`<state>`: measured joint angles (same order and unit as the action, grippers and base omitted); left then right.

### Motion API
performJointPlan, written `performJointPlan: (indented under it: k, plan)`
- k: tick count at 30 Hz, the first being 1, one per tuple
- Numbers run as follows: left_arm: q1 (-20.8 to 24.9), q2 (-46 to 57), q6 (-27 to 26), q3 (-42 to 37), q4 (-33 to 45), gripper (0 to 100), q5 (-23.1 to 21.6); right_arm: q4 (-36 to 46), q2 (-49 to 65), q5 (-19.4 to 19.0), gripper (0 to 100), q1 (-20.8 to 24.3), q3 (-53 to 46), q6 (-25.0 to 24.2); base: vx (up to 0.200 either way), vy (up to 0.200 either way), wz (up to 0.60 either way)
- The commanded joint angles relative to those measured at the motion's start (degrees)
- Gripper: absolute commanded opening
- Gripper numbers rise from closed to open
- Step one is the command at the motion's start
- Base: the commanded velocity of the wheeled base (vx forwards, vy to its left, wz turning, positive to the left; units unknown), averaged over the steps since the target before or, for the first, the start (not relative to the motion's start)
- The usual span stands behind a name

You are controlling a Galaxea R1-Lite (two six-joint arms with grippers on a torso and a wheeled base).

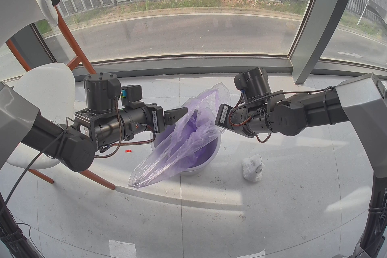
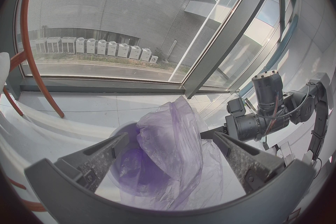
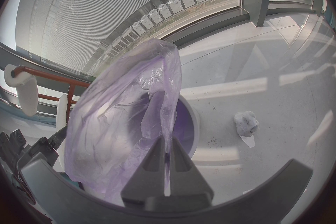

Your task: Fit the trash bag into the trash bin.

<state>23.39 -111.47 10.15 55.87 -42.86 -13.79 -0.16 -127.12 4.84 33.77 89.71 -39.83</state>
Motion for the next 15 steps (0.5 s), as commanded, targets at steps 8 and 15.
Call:
performJointPlan:
  k: [8,15]
  plan:
    - [0.6,-0.5,-7.3,-5.4,0.1,100,-1.2,0.0,-0.1,0.0,0,0.2,0.3,0.0,0.0,0.0,0.0]
    - [0.2,-2.7,-12.7,-6.6,0.1,100,-2.8,0.0,-0.1,0.0,0,0.2,0.3,0.0,0.0,0.0,0.0]
